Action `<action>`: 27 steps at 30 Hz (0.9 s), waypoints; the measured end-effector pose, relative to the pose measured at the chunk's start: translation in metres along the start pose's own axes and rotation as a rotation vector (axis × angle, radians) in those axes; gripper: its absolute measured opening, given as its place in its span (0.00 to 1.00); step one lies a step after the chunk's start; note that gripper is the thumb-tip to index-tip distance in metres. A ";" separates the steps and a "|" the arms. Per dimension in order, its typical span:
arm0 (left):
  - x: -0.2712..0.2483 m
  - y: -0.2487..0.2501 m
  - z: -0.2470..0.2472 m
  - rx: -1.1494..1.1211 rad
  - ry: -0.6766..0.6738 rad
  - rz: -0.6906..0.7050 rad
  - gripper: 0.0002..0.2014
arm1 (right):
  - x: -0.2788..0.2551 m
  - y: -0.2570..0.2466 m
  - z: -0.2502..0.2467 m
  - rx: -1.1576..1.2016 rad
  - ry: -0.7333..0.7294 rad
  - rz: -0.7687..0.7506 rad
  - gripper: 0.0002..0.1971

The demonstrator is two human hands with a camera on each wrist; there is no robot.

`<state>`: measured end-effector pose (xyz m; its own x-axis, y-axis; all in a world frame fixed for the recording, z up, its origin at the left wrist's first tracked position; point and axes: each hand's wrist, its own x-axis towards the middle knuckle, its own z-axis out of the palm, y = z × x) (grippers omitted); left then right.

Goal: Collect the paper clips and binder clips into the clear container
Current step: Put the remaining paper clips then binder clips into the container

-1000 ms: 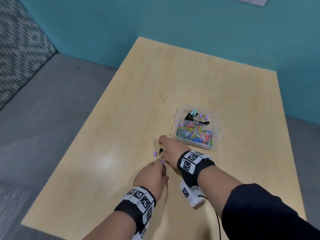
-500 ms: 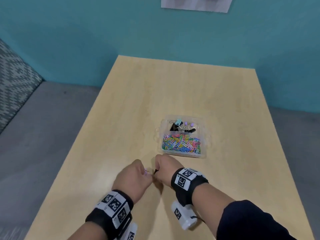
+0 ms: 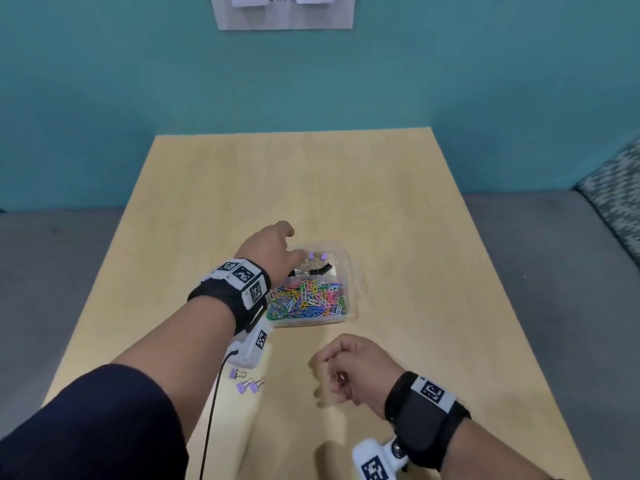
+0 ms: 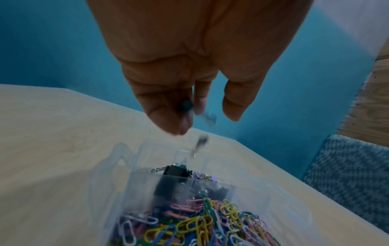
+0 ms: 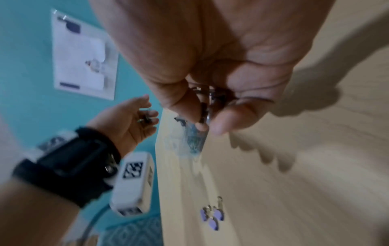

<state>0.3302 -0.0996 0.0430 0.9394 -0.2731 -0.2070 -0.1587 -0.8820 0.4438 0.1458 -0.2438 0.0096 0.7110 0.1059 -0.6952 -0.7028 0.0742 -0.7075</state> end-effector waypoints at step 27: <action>-0.156 -0.113 0.057 -0.040 -0.188 -0.143 0.05 | 0.022 -0.077 0.041 -0.792 0.142 -0.423 0.07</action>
<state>0.1847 0.0211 -0.0245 0.8779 -0.2166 -0.4270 -0.0127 -0.9020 0.4315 0.2146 -0.2065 0.0539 0.9393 0.0976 -0.3290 -0.1976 -0.6300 -0.7510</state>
